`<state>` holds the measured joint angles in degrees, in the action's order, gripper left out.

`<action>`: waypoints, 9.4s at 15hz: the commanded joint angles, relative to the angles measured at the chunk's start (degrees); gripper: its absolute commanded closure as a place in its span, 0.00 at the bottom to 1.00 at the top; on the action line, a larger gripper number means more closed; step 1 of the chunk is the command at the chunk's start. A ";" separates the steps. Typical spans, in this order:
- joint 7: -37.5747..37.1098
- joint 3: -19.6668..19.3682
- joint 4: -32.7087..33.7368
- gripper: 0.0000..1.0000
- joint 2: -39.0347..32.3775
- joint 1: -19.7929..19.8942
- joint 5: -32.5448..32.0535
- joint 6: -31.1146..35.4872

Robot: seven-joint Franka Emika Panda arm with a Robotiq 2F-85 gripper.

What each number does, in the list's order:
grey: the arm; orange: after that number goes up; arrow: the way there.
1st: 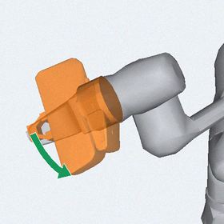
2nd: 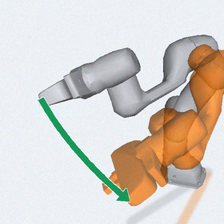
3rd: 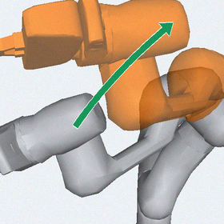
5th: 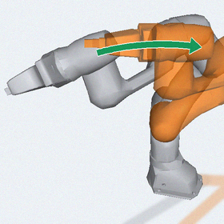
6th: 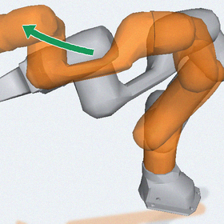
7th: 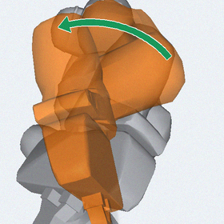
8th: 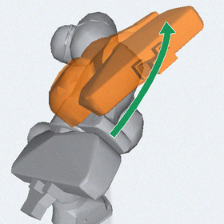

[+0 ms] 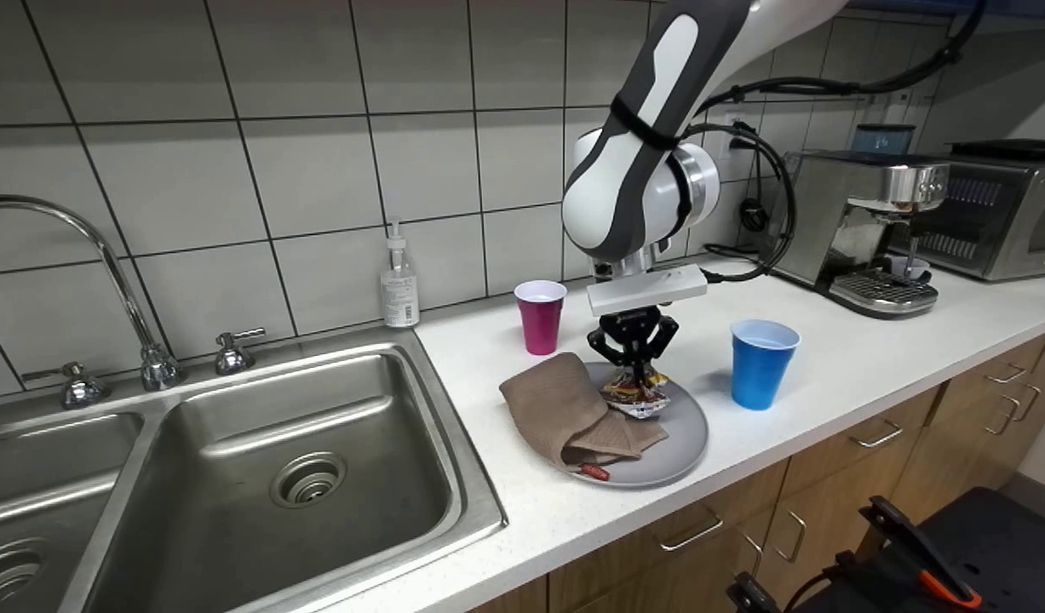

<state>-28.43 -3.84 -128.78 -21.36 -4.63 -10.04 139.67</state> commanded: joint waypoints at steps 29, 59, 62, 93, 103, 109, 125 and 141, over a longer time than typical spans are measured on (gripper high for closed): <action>1.43 -2.91 -2.56 1.00 17.72 7.33 0.94 -1.67; 5.94 -12.40 31.40 1.00 -10.50 18.95 8.29 -10.42; 6.32 -12.23 36.02 1.00 -14.35 19.79 9.33 -13.19; 6.60 -11.52 50.79 0.21 -26.61 21.29 11.10 -19.13; 8.81 -11.92 33.69 0.00 -10.52 17.97 9.14 -15.97; 10.70 -11.57 17.09 0.00 1.93 14.55 6.72 -12.95; 12.02 -1.67 -14.15 0.00 27.20 7.69 3.98 -10.48; 19.14 7.54 -12.16 0.00 19.56 -0.37 9.63 -4.62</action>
<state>-12.08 2.54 -143.06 0.80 -4.64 -1.83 134.34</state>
